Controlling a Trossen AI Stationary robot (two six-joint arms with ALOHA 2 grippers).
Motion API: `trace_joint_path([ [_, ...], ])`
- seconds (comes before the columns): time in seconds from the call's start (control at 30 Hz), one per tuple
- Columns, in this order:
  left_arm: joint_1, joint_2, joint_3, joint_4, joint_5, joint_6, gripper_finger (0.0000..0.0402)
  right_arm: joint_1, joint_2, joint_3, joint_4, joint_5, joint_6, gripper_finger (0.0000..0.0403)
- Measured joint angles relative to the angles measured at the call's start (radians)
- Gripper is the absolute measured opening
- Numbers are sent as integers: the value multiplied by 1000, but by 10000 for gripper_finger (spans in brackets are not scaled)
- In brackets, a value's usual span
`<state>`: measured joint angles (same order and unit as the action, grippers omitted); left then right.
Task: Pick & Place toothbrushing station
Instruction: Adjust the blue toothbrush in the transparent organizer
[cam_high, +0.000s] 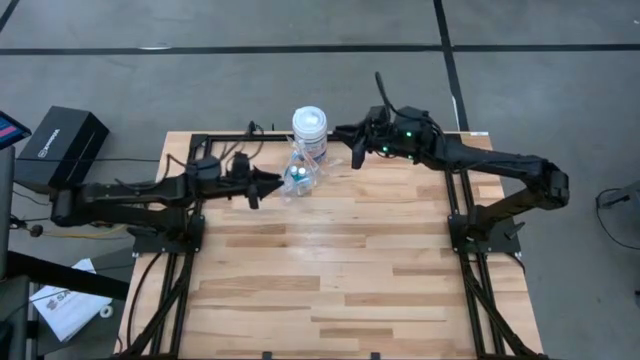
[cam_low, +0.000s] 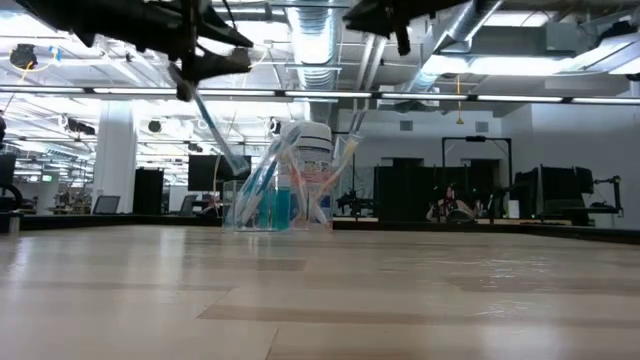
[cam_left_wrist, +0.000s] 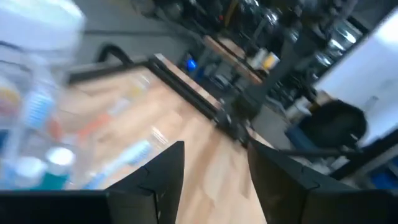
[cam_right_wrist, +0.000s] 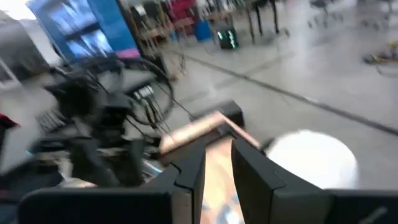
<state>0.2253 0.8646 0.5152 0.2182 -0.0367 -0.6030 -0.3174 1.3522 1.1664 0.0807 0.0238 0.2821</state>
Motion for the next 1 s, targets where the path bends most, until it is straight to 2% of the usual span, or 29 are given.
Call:
trace_joint_path([
  [0.1,-6,56,2,30,64,-20,157,-7,2,0,-45,0,2,70],
  [0.43,19,141,74,45,125,1,100,-5,1,0,-44,-27,-5,70],
  [1.0,76,184,74,33,215,-26,109,-12,1,0,-18,-45,-21,70],
])
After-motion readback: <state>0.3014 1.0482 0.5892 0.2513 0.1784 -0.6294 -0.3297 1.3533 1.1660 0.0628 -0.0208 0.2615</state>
